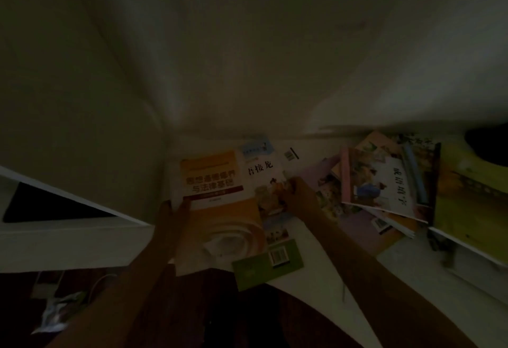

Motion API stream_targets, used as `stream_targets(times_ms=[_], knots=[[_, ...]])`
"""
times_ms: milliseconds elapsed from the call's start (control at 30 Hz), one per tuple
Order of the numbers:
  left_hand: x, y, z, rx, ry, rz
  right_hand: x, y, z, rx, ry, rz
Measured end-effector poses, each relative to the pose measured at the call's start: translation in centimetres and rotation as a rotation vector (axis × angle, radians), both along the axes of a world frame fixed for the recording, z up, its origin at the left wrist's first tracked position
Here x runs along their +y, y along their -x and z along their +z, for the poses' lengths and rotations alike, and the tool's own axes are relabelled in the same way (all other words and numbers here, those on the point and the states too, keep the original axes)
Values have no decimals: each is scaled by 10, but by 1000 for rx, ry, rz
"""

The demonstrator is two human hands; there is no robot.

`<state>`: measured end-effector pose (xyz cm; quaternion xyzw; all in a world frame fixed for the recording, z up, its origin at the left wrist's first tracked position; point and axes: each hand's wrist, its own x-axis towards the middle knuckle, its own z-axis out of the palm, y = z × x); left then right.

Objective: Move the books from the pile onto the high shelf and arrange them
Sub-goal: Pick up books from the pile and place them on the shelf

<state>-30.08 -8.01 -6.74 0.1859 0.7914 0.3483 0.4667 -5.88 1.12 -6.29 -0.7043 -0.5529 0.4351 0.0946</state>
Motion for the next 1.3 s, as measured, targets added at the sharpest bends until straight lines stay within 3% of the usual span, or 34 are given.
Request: stream_targets(times_ms=[133, 200, 433, 533, 633, 733, 867, 967, 1033, 1100, 1200, 1300], knots=[[1, 17, 5, 79, 34, -41, 0, 13, -2, 127, 82, -133], [-1, 18, 7, 47, 14, -36, 1, 10, 2, 132, 72, -89], [0, -2, 16, 20, -4, -133, -7, -22, 51, 11, -310, -59], [1, -2, 15, 40, -5, -126, -4, -41, 75, 237, -403, -258], [3, -1, 16, -33, 7, -94, -6, -28, 74, 392, -292, -274], [7, -4, 14, -184, -6, 17, -35, 22, 51, 527, -42, -286], [3, 1, 7, -166, 52, -16, -90, 79, 17, 415, 56, -135], [-7, 3, 0, -91, 41, -46, -97, 71, 2, 107, -71, 111], [-10, 2, -1, -45, 32, -54, -89, 46, -7, -57, -143, 106], [-8, 2, -1, -35, 27, -47, -79, 19, -18, -197, -135, -28], [-7, 2, -4, -28, 35, -31, -67, 1, -29, -103, 0, -180], [-8, 1, -5, -17, 26, -31, -56, 12, -35, -48, 23, -177]])
